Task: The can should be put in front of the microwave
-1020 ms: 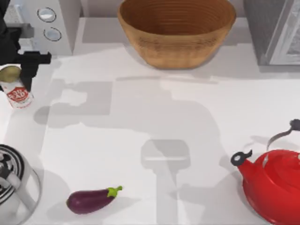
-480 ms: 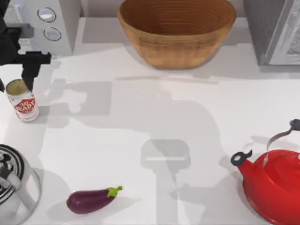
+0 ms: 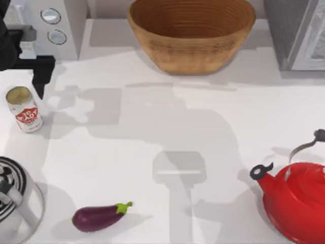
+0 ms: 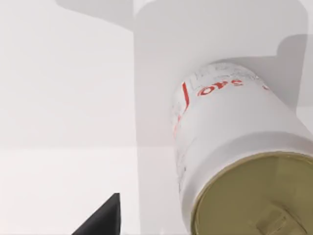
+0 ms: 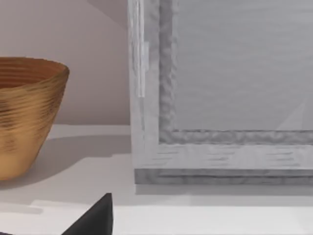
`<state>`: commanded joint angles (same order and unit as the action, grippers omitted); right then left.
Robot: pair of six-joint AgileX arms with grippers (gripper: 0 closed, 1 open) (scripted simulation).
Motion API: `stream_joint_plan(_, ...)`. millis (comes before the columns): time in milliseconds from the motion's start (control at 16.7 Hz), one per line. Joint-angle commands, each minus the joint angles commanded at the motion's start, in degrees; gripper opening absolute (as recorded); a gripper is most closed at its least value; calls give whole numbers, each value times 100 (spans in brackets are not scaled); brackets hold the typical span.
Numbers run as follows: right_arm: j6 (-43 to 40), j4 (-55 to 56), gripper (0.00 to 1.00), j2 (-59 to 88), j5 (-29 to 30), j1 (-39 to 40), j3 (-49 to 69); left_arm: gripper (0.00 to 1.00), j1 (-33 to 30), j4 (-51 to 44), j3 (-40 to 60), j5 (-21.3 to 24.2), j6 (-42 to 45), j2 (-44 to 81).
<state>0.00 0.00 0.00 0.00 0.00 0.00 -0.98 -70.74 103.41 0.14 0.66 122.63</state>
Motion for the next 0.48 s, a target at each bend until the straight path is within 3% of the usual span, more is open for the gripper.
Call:
stream_joint_plan(300,0,0,100,0,0,0,0,100,-8,-94,94,0,-2,3)
stream_joint_plan(480,0,0,100,0,0,0,0,100,-8,-614,614,-9,-8,-2)
